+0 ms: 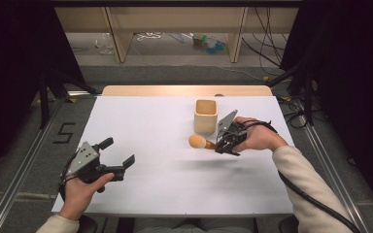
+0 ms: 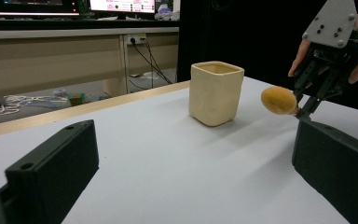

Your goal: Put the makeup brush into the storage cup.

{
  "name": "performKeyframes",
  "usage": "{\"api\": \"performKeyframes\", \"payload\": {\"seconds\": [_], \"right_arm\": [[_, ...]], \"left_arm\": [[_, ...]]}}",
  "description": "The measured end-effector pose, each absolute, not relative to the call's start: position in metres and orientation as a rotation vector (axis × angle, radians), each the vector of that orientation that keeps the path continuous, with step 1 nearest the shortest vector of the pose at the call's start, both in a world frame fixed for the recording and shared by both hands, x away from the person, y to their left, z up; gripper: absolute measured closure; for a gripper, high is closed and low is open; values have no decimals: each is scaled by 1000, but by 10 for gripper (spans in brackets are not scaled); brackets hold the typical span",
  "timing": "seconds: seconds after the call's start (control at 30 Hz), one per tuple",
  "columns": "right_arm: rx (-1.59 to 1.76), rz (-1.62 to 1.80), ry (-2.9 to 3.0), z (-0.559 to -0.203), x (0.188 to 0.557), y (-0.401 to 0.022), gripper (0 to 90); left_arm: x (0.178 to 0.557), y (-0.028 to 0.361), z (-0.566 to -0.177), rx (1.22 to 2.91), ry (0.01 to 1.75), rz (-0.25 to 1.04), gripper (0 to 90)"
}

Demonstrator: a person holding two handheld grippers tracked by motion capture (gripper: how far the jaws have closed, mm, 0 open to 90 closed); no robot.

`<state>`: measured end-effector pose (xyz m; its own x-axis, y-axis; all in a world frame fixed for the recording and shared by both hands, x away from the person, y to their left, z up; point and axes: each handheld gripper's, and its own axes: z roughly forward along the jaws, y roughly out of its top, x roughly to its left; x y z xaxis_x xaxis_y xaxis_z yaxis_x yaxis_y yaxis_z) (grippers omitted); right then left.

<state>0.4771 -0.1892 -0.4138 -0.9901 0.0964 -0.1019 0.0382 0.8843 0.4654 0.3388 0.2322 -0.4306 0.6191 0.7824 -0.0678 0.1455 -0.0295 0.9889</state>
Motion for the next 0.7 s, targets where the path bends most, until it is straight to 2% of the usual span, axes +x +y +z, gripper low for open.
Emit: {"api": "performKeyframes", "payload": {"seconds": [0.7], "right_arm": [[226, 951, 2800, -410, 471, -201, 751]], "left_arm": [[339, 232, -430, 1545, 805, 613, 0]]}}
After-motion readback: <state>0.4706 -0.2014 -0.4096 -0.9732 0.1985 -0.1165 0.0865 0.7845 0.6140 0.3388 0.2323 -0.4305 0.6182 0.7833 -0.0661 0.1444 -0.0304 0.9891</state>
